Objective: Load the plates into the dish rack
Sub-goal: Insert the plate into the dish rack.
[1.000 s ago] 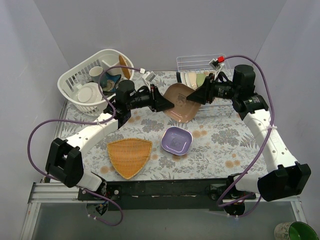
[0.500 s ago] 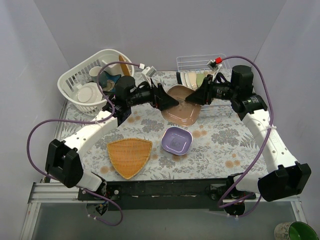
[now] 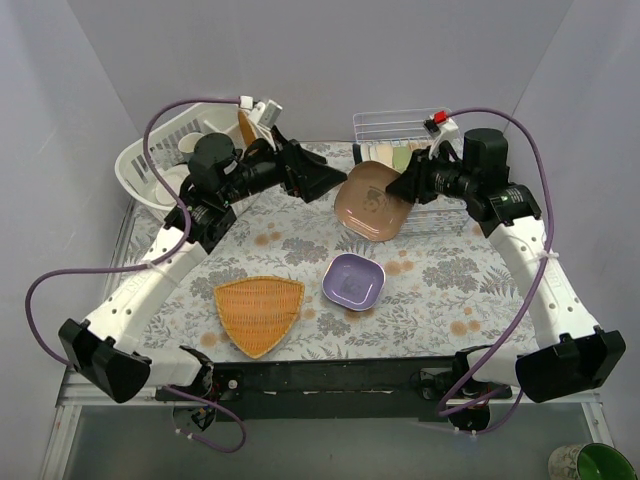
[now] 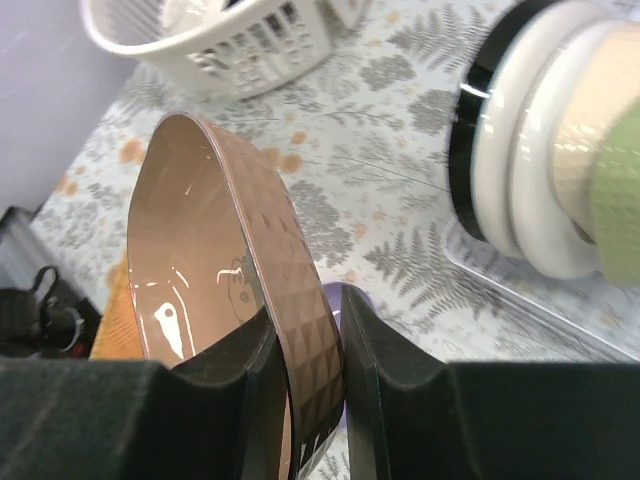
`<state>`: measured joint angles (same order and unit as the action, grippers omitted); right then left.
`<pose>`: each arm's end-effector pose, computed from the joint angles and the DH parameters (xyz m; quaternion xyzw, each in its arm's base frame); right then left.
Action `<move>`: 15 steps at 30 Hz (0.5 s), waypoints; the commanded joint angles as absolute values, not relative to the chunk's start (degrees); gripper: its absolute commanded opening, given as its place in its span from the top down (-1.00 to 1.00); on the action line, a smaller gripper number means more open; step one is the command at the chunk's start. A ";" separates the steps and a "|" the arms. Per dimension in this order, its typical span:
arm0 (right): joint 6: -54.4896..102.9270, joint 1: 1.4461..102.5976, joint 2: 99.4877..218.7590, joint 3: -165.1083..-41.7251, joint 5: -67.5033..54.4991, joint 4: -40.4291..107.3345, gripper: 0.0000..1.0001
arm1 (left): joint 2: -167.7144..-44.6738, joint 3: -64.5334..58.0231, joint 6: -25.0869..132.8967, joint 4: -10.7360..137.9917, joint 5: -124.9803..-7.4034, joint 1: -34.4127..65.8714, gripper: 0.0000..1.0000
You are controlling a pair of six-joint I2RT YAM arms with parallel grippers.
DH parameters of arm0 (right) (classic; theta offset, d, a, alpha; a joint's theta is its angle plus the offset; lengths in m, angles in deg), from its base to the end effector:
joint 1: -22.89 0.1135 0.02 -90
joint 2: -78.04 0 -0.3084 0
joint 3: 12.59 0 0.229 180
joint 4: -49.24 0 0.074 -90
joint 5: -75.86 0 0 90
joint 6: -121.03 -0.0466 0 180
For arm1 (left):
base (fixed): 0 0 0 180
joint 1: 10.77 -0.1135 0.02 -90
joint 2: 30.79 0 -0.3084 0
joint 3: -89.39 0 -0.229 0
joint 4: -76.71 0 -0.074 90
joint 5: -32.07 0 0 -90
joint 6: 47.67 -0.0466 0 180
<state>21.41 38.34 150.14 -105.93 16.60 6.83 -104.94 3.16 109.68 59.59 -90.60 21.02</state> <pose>0.2298 0.0882 0.4487 -0.1901 0.7868 0.3317 0.4845 0.2116 -0.1608 0.4920 -0.0092 0.6939 -0.6538 0.3015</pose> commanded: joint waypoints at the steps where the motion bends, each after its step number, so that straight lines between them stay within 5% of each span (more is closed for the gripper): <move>1: 22.60 38.28 151.16 -112.15 1.44 3.47 0.97 | -101.54 6.31 109.56 51.43 -85.97 21.05 -0.97; 15: 27.86 46.34 166.36 -151.79 -51.20 -13.06 0.97 | -93.98 -2.04 109.21 44.65 -78.85 21.05 -0.96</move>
